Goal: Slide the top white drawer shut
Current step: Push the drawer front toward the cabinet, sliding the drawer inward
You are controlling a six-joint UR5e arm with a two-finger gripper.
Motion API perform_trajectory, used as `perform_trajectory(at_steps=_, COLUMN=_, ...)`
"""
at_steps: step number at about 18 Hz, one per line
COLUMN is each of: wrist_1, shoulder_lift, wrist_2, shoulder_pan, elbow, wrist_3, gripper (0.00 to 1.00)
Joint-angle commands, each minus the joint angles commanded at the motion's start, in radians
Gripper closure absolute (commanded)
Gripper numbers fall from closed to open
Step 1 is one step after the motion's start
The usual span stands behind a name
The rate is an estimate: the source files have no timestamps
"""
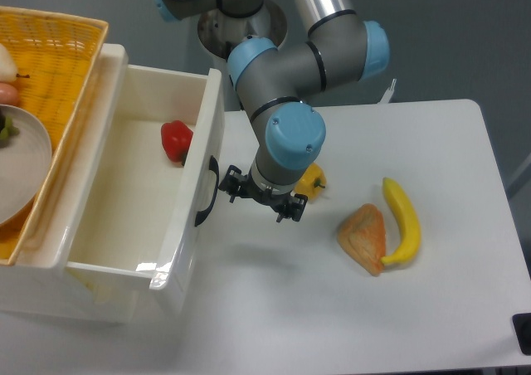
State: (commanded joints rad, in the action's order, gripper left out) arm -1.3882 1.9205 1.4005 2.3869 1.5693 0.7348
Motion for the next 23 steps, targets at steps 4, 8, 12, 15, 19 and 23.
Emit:
perform_trajectory(at_steps=4, wrist_1=0.0, shoulder_lift=0.0, wrist_2=0.0, shoulder_pan=-0.011, elbow=0.0, wrist_3=0.0, gripper=0.0)
perform_trajectory(at_steps=8, wrist_1=-0.002, shoulder_lift=-0.002, wrist_2=0.002, shoulder_pan=-0.011, elbow=0.0, wrist_3=0.002, gripper=0.0)
perform_trajectory(at_steps=12, wrist_1=-0.014, shoulder_lift=-0.006, wrist_2=-0.002, shoulder_pan=-0.015, elbow=0.0, wrist_3=0.002, gripper=0.0)
perform_trajectory(at_steps=15, wrist_1=-0.015, shoulder_lift=-0.006, wrist_2=-0.015, shoulder_pan=-0.02, elbow=0.0, wrist_3=0.002, gripper=0.0)
perform_trajectory(at_steps=19, wrist_1=-0.023, shoulder_lift=-0.015, wrist_2=-0.028, shoulder_pan=-0.026, elbow=0.0, wrist_3=0.0, gripper=0.0)
perform_trajectory(at_steps=23, wrist_1=-0.022, shoulder_lift=-0.015, wrist_2=-0.028, shoulder_pan=-0.032, elbow=0.003, wrist_3=0.0, gripper=0.0)
